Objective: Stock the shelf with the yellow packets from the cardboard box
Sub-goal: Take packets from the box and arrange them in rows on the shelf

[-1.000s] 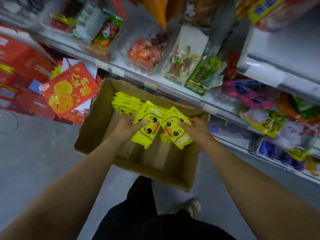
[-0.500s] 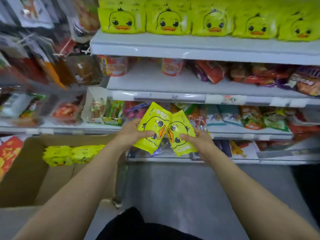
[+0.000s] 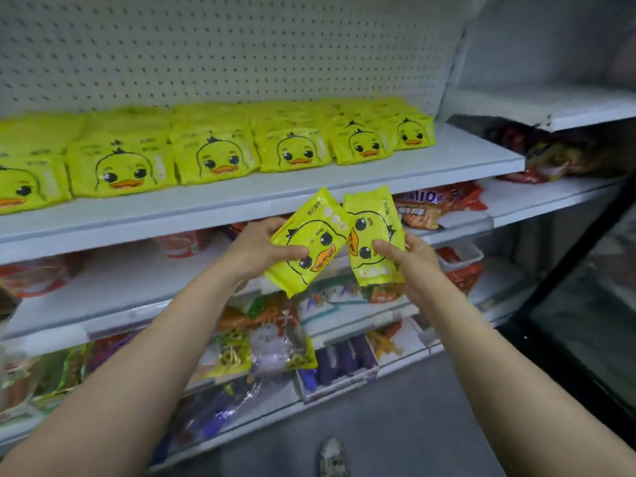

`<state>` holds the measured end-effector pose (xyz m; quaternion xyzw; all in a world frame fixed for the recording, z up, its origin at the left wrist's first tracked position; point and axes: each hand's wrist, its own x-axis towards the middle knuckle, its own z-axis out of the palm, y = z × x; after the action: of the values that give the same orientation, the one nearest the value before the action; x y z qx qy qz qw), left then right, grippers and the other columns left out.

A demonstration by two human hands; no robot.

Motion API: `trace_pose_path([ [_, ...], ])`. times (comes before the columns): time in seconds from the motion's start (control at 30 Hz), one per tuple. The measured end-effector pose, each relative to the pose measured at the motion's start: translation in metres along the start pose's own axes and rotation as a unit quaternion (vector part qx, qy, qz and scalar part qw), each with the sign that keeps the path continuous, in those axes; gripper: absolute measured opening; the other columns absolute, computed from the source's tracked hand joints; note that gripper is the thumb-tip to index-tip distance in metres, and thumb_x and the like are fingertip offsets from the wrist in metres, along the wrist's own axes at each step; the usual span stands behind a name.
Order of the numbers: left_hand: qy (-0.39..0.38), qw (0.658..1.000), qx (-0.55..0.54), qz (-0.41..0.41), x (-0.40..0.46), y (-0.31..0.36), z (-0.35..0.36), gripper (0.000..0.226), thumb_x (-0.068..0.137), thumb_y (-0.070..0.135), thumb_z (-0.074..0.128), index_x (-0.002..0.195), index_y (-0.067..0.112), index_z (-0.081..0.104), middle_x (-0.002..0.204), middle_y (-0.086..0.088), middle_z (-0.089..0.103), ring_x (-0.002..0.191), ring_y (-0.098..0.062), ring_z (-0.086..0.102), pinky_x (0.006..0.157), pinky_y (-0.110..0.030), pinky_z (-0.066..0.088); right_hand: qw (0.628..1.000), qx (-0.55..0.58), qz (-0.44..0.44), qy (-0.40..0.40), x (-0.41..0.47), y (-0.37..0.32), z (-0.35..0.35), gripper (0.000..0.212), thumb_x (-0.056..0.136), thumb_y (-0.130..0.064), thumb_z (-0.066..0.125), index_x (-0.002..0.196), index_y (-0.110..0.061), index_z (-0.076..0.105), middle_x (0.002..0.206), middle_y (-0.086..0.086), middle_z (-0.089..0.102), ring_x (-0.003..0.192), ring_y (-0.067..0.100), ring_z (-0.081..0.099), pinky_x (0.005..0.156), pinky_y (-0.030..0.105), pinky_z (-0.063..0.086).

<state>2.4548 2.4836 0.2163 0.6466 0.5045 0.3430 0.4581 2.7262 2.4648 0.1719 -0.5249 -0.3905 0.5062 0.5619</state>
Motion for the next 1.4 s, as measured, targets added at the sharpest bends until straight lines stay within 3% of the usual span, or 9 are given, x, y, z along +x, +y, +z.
trace_pose_path([
  [0.2,-0.028,0.998,0.018,0.047,0.114,0.059,0.045,0.048,0.061,0.023,0.09,0.102,0.017,0.066,0.099,0.0,0.074,0.093,-0.021,0.071,0.081,-0.035,0.057,0.996,-0.045,-0.068,0.031,0.103,-0.073,-0.071,0.032,0.075,-0.012,0.082,0.104,-0.016,0.07,0.104,0.01,0.075,0.098,0.031,0.072,0.093,0.051,0.054],
  [0.3,-0.043,0.998,0.014,0.038,0.168,0.085,0.058,0.042,0.068,0.02,0.087,0.101,0.021,0.06,0.098,0.012,0.065,0.093,-0.002,0.062,0.076,-0.016,0.046,0.995,-0.065,-0.077,0.024,0.155,-0.108,-0.095,0.03,0.074,-0.011,0.082,0.101,-0.016,0.069,0.103,0.014,0.075,0.086,0.028,0.073,0.079,0.043,0.059],
  [0.43,-0.061,0.996,0.062,0.033,0.228,0.104,0.068,0.083,0.062,0.037,0.088,0.133,0.016,0.052,0.137,0.001,0.051,0.13,-0.016,0.044,0.102,-0.028,0.035,0.99,-0.124,-0.069,-0.013,0.219,-0.143,-0.126,0.032,0.074,-0.008,0.082,0.102,-0.014,0.069,0.102,0.013,0.075,0.084,0.028,0.073,0.078,0.042,0.059],
  [0.57,-0.103,0.993,0.065,0.009,0.26,0.117,0.082,0.033,0.072,0.02,0.084,0.09,0.029,0.057,0.094,0.019,0.054,0.09,0.002,0.049,0.076,-0.015,0.038,0.971,-0.225,-0.06,-0.058,0.268,-0.166,-0.148,0.034,0.075,-0.009,0.082,0.106,-0.012,0.069,0.1,0.008,0.076,0.089,0.025,0.073,0.08,0.036,0.058],
  [0.67,-0.098,0.993,0.067,-0.016,0.272,0.119,0.086,0.047,0.072,0.018,0.084,0.113,0.019,0.061,0.113,0.016,0.053,0.113,-0.004,0.045,0.1,-0.023,0.033,0.948,-0.292,-0.053,-0.117,0.301,-0.184,-0.154,0.029,0.077,-0.005,0.08,0.103,-0.011,0.069,0.097,0.005,0.075,0.081,0.019,0.072,0.073,0.029,0.06],
  [0.8,-0.074,0.993,0.077,-0.039,0.283,0.117,0.095,0.039,0.065,0.026,0.089,0.096,0.021,0.067,0.108,0.005,0.068,0.115,-0.011,0.056,0.108,-0.032,0.036,0.886,-0.411,-0.073,-0.202,0.336,-0.204,-0.15,0.041,0.08,-0.009,0.08,0.115,-0.018,0.059,0.104,-0.014,0.06,0.095,0.006,0.059,0.075,0.004,0.046],
  [0.9,-0.057,0.994,0.078,-0.048,0.288,0.122,0.106,0.046,0.058,0.033,0.091,0.096,0.022,0.068,0.109,0.003,0.069,0.116,-0.016,0.057,0.105,-0.032,0.04,0.841,-0.469,-0.089,-0.256,0.363,-0.21,-0.145,0.058,0.079,-0.017,0.082,0.131,-0.01,0.058,0.123,-0.005,0.059,0.117,0.012,0.053,0.092,0.014,0.037],
  [1.07,-0.045,0.993,0.096,-0.048,0.291,0.137,0.125,0.034,0.069,0.024,0.087,0.097,0.016,0.069,0.106,0.005,0.07,0.11,-0.01,0.059,0.104,-0.031,0.04,0.752,-0.577,-0.181,-0.261,0.402,-0.211,-0.137,0.044,0.069,-0.036,0.088,0.107,-0.033,0.067,0.104,-0.019,0.064,0.105,0.01,0.058,0.09,0.025,0.045],
  [1.4,0.001,0.989,0.142,-0.05,0.298,0.157,0.154,0.03,0.07,0.025,0.086,0.095,0.018,0.072,0.1,0.003,0.073,0.104,-0.016,0.065,0.102,-0.038,0.045,0.699,-0.614,-0.298,-0.212,0.425,-0.205,-0.148,0.065,0.065,-0.044,0.088,0.123,-0.034,0.061,0.123,-0.003,0.062,0.116,0.014,0.056,0.095,0.033,0.049],
])
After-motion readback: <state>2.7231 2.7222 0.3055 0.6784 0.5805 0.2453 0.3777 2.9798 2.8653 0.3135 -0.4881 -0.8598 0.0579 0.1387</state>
